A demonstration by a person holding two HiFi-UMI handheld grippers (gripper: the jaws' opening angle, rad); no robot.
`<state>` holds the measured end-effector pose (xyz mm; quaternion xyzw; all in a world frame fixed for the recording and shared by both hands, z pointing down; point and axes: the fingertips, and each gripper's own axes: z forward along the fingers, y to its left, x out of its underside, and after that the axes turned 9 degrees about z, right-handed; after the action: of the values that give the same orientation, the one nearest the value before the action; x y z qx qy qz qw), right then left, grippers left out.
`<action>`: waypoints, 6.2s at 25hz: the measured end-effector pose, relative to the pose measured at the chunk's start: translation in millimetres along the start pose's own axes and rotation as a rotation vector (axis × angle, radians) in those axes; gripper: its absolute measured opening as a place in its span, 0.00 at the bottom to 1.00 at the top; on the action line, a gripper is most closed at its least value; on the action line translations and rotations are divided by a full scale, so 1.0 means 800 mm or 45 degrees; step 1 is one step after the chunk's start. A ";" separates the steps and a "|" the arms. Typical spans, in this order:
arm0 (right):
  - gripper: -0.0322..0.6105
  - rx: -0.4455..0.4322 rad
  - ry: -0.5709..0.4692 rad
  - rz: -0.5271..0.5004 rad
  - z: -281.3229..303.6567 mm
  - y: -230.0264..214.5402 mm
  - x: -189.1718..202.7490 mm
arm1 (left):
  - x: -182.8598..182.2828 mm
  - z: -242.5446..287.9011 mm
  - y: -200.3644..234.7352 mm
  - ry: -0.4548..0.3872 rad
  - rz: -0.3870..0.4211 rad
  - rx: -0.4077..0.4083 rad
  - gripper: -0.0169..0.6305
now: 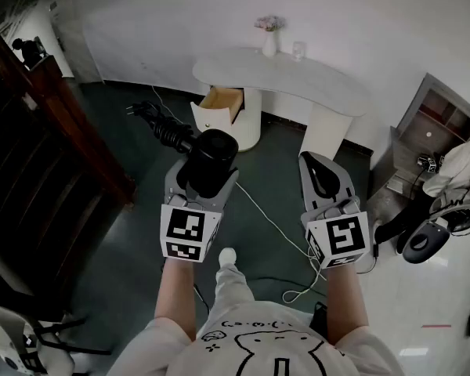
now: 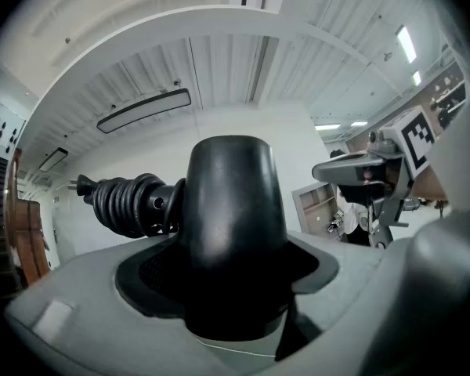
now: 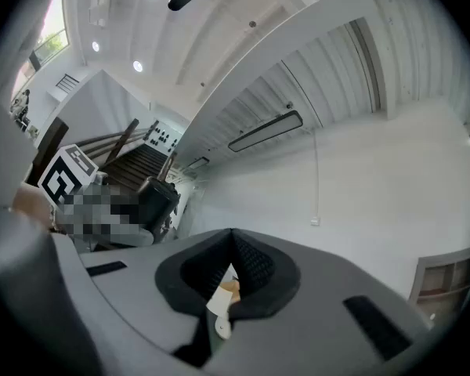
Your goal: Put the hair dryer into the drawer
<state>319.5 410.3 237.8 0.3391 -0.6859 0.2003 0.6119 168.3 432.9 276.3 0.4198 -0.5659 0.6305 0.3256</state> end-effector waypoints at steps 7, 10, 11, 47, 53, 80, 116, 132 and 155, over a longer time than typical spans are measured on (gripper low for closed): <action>0.05 0.038 0.011 0.005 0.034 -0.026 0.014 | 0.011 0.034 0.034 -0.030 -0.046 -0.025 0.58; 0.05 0.057 0.027 0.017 0.058 -0.045 0.025 | 0.016 0.059 0.049 -0.038 -0.066 -0.021 0.58; 0.05 0.069 0.032 0.025 0.068 -0.053 0.029 | 0.019 0.070 0.055 -0.037 -0.066 -0.018 0.58; 0.05 0.036 0.137 0.142 0.526 -0.152 0.153 | 0.168 0.418 0.317 0.019 -0.103 0.038 0.58; 0.05 -0.032 0.136 0.170 0.579 -0.196 0.184 | 0.181 0.482 0.326 0.054 -0.101 -0.031 0.58; 0.05 -0.184 0.291 0.276 0.770 -0.311 0.299 | 0.319 0.688 0.352 0.313 -0.349 -0.018 0.58; 0.05 0.281 0.598 0.455 0.848 -0.251 0.443 | 0.638 0.721 0.247 1.009 -0.463 1.240 0.58; 0.05 0.385 0.675 0.482 0.820 -0.260 0.471 | 0.703 0.758 0.229 1.268 -0.167 1.482 0.58; 0.05 0.400 0.782 0.520 0.805 -0.261 0.526 | 0.838 0.808 0.224 1.360 0.528 1.288 0.58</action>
<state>5.9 -270.3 508.8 0.2093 -0.4854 0.5123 0.6768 -178.2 -275.0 804.0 0.0409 -0.0410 0.9784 0.1982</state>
